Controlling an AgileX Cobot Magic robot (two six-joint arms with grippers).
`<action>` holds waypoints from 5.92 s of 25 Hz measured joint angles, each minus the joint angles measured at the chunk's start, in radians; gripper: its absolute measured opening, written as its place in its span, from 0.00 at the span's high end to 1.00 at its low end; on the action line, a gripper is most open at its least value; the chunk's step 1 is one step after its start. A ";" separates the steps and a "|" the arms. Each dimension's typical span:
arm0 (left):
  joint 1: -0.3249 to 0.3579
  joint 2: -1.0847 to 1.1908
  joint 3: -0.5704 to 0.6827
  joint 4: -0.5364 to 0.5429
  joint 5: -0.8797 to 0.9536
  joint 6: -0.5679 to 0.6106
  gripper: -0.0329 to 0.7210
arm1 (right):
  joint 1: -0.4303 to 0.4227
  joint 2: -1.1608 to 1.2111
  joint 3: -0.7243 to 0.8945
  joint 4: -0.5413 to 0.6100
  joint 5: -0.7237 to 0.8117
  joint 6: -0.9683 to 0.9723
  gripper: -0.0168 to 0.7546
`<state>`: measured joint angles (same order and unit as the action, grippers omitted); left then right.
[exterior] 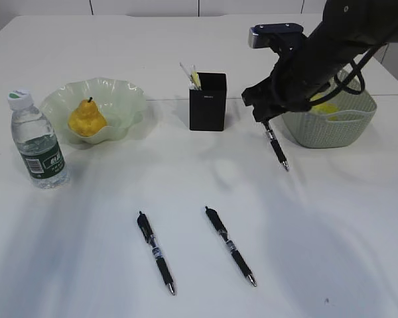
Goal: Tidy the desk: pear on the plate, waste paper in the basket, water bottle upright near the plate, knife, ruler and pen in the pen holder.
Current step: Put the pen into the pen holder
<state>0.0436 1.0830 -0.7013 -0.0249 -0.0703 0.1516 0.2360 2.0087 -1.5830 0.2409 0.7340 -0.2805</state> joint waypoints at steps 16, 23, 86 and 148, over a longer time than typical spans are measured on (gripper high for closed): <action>0.000 0.000 0.000 0.047 0.000 0.000 0.50 | 0.032 0.000 0.000 0.002 -0.332 -0.025 0.86; 0.000 0.000 0.000 0.072 0.000 0.000 0.50 | 0.063 0.000 0.000 0.002 -0.436 -0.045 0.86; 0.000 0.000 0.000 0.206 -0.002 0.000 0.50 | 0.116 0.332 -0.174 -0.223 -1.229 0.109 0.86; 0.000 0.000 0.000 0.214 -0.024 0.000 0.50 | 0.116 0.268 -0.256 -0.211 -0.882 0.113 0.71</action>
<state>0.0436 1.0830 -0.7013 0.1894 -0.0943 0.1516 0.3520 2.2764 -1.8393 0.0298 -0.1484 -0.1676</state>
